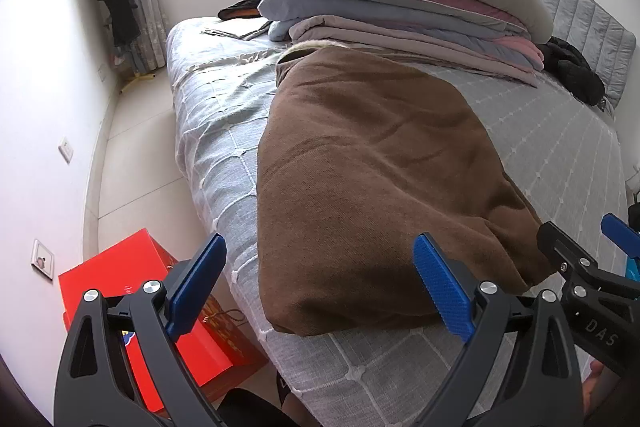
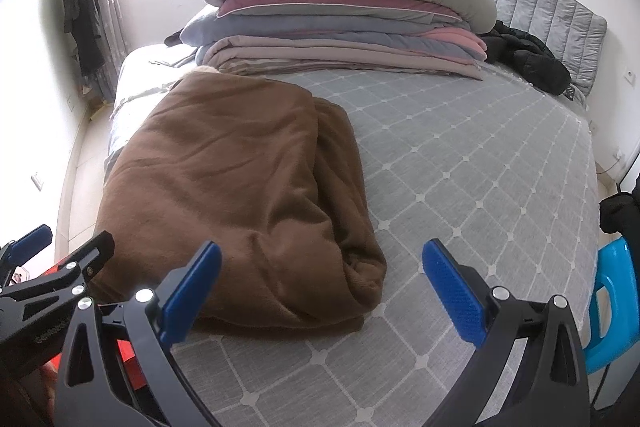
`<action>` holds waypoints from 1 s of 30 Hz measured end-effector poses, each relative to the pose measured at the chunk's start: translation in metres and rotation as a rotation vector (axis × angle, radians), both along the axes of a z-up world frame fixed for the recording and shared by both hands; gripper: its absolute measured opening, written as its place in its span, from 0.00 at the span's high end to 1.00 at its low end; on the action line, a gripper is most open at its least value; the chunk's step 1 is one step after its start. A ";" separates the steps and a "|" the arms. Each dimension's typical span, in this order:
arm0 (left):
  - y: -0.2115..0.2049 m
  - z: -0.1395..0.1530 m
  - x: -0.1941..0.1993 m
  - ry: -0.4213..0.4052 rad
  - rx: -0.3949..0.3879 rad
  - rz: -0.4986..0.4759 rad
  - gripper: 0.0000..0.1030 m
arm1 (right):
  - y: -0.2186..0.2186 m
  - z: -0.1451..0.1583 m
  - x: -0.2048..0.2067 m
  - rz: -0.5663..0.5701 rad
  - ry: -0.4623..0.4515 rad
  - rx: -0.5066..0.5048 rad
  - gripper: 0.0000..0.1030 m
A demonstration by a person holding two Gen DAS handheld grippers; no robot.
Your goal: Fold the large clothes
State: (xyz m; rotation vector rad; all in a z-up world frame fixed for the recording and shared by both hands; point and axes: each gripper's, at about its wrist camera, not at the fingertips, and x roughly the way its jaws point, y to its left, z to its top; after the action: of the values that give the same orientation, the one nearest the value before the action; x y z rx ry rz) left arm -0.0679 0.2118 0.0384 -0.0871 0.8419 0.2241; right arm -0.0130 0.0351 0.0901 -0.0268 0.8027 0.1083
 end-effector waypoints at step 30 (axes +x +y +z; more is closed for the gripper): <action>-0.003 -0.002 0.002 0.005 0.006 -0.010 0.12 | 0.005 -0.001 0.000 0.018 0.014 0.007 0.06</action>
State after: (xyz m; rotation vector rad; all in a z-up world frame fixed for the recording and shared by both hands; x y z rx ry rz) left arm -0.0659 0.2089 0.0368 -0.0772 0.8467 0.2176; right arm -0.0125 0.0400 0.0892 -0.0265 0.8157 0.1286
